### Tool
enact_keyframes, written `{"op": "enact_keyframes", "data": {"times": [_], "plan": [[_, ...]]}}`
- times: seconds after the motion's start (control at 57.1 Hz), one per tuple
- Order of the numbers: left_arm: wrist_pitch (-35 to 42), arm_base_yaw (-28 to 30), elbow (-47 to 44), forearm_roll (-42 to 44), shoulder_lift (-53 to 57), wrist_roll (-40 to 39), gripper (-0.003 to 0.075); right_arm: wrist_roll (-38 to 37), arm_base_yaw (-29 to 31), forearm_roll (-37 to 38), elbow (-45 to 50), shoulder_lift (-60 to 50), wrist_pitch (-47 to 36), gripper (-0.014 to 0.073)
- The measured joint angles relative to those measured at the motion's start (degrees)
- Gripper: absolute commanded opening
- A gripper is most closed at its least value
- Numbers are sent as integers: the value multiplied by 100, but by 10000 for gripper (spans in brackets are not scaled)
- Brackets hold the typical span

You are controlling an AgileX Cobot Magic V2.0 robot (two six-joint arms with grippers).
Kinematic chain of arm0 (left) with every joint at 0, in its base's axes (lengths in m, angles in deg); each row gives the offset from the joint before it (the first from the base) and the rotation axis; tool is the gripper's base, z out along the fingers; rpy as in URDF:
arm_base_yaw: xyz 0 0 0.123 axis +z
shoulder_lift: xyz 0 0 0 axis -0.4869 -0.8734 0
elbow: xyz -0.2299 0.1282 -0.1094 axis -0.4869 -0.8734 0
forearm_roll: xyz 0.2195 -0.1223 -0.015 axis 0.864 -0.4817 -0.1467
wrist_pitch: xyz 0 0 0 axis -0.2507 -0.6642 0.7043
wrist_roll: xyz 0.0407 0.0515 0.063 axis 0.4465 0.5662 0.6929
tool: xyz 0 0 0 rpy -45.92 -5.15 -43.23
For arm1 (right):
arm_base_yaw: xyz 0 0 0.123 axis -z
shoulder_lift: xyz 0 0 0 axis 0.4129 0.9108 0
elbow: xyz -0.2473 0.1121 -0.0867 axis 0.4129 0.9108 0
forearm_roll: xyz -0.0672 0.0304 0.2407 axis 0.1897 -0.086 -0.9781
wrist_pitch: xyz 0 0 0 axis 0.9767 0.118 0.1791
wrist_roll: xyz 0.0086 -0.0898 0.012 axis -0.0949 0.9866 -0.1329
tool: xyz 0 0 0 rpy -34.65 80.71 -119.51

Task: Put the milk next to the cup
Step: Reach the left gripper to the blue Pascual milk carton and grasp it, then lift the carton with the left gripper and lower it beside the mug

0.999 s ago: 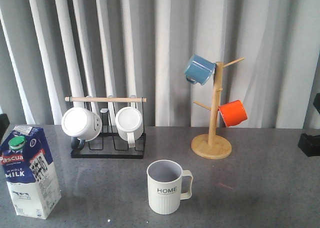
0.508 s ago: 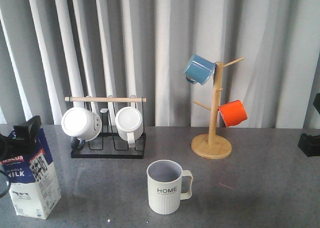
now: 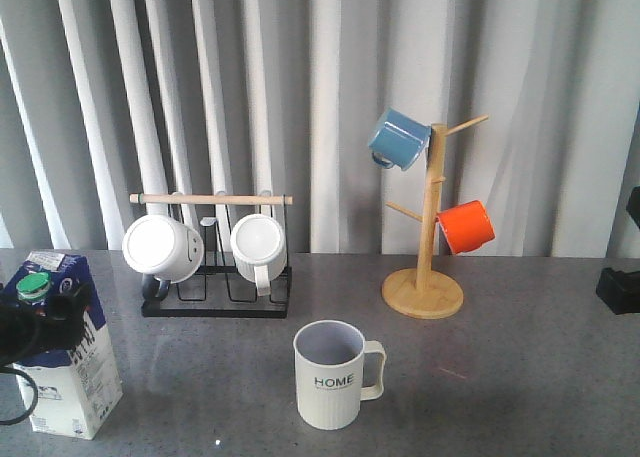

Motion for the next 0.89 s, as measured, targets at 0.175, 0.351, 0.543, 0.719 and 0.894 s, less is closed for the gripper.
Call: {"op": "enact_keyframes", "data": {"times": [0.175,0.351,0.543,0.719,0.894], "plan": [[46,0,0,0,-260,-143,307,0,0,0,0,0,0,-8],[63,0,0,0,-267,-242,29,0,0,0,0,0,0,-8],[74,0,0,0,-267,-242,-7,-1,0,0,0,0,5,-8],[87,0,0,0,-267,-242,-8,-1,0,0,0,0,5,-8],[142,0,0,0,-158,-242,-6,-1,0,0,0,0,5,-8]]}}
